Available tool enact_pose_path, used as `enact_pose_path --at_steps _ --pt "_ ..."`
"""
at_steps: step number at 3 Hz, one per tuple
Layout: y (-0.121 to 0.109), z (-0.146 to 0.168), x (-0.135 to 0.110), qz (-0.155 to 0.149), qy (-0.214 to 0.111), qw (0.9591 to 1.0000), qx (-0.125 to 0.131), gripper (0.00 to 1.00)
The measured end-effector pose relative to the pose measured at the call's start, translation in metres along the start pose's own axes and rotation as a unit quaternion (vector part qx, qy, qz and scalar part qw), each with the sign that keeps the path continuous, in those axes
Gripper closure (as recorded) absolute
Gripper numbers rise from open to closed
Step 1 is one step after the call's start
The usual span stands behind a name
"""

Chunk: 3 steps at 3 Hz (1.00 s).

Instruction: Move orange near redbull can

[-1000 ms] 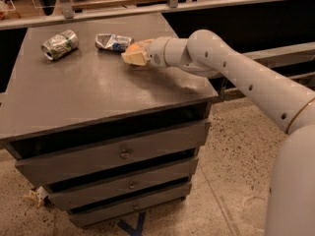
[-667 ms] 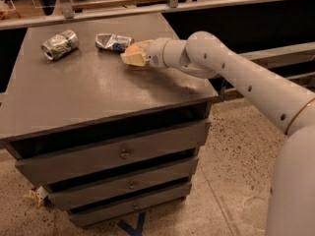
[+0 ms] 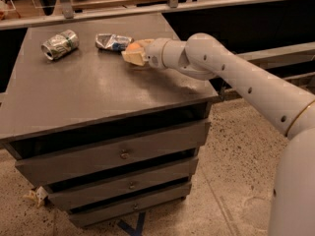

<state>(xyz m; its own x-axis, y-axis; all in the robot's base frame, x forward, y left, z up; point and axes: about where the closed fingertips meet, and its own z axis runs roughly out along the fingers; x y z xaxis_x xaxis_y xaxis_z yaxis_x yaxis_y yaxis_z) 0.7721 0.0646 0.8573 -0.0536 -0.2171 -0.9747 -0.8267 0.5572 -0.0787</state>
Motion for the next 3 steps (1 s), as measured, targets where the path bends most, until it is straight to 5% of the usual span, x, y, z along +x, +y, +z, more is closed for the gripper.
enact_pose_path --at_steps 2,3 --pt "-0.0030 -0.0030 -0.0025 -0.004 -0.006 1.0000 0.005 0.00" --pt "-0.0027 -0.0032 -0.0030 -0.004 -0.007 1.0000 0.004 0.00"
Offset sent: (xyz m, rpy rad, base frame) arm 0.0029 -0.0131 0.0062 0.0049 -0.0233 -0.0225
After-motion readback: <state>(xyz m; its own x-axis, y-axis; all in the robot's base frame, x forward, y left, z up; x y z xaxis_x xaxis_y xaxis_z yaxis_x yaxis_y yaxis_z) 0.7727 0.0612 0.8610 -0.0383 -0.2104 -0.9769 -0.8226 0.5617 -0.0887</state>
